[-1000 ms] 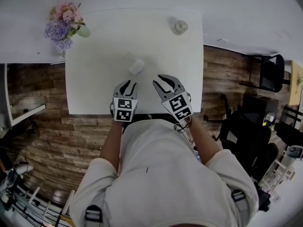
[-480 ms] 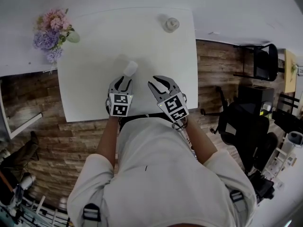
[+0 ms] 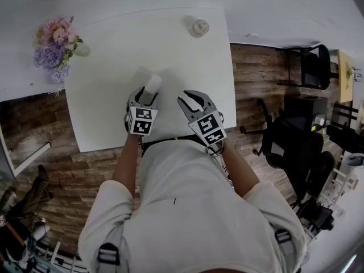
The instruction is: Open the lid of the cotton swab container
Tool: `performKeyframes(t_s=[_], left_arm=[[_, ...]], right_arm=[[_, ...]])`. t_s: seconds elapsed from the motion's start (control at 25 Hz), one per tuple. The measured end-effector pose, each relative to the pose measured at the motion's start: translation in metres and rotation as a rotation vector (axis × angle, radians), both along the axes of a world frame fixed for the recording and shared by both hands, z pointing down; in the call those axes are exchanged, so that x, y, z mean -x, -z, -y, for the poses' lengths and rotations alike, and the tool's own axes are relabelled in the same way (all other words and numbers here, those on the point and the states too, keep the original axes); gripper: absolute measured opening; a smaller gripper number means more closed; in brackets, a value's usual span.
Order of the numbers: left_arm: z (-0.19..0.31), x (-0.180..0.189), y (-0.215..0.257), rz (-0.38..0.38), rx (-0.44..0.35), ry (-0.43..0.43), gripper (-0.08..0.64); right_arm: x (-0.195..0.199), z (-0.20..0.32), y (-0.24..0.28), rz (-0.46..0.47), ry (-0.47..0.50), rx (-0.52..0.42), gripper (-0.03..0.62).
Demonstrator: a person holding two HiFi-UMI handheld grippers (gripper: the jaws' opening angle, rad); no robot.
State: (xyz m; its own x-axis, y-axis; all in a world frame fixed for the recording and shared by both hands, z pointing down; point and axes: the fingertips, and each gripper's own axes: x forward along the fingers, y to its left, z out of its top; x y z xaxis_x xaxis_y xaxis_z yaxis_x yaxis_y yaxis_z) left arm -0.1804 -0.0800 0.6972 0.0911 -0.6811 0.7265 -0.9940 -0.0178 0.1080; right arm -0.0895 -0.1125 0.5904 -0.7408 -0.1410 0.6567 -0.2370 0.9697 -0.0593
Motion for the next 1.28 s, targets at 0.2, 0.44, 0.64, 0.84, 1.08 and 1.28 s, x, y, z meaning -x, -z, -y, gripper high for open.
performKeyframes(t_s=[0.2, 0.44, 0.64, 0.84, 1.08, 1.28], left_arm=[[0.007, -0.002, -0.004, -0.003, -0.007, -0.028, 0.250], [0.015, -0.003, -0.007, -0.003, -0.027, -0.033, 0.250], [0.015, 0.001, -0.011, -0.001, -0.032, -0.019, 0.237], [0.015, 0.001, -0.013, 0.010, -0.071, -0.015, 0.219], [0.013, 0.001, -0.011, 0.018, -0.077, -0.032, 0.211], [0.011, 0.001, -0.004, 0.027, -0.085, -0.045, 0.207]], right_arm=[[-0.004, 0.004, 0.001, -0.004, -0.030, -0.005, 0.104], [-0.012, 0.005, 0.000, -0.017, -0.054, -0.010, 0.104], [-0.016, 0.006, 0.000, -0.017, -0.068, -0.006, 0.104], [-0.016, 0.006, 0.001, -0.005, -0.071, 0.006, 0.103], [-0.015, 0.003, 0.002, -0.002, -0.053, 0.009, 0.103], [-0.014, -0.001, 0.002, 0.001, -0.037, 0.014, 0.103]])
